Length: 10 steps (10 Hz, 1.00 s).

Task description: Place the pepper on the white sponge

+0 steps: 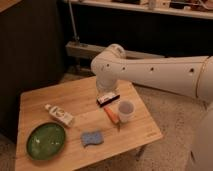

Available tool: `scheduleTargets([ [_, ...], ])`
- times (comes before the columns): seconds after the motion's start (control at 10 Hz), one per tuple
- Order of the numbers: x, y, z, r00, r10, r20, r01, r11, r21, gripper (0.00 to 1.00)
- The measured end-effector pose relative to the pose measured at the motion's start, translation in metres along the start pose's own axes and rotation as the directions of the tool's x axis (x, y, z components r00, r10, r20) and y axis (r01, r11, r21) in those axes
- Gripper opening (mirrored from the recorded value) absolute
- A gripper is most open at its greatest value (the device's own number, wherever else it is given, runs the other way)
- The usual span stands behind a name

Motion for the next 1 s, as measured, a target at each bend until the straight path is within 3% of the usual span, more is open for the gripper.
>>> scheduleTargets([
  [0.3, -0.002, 0.002, 0.001, 1.0, -0.01, 0.002, 0.01, 1.0, 0.0, 0.65],
  [0.4, -0.007, 0.001, 0.003, 0.999, -0.049, 0.01, 0.049, 0.999, -0.01, 0.65],
  [0.6, -0.029, -0.01, 0.013, 0.985, -0.174, -0.001, 0.174, 0.984, -0.033, 0.65],
  [0.7, -0.04, -0.019, 0.019, 0.972, -0.233, -0.02, 0.232, 0.971, -0.054, 0.65],
  [1.0, -0.047, -0.025, 0.032, 0.945, -0.318, -0.079, 0.312, 0.947, -0.079, 0.65],
])
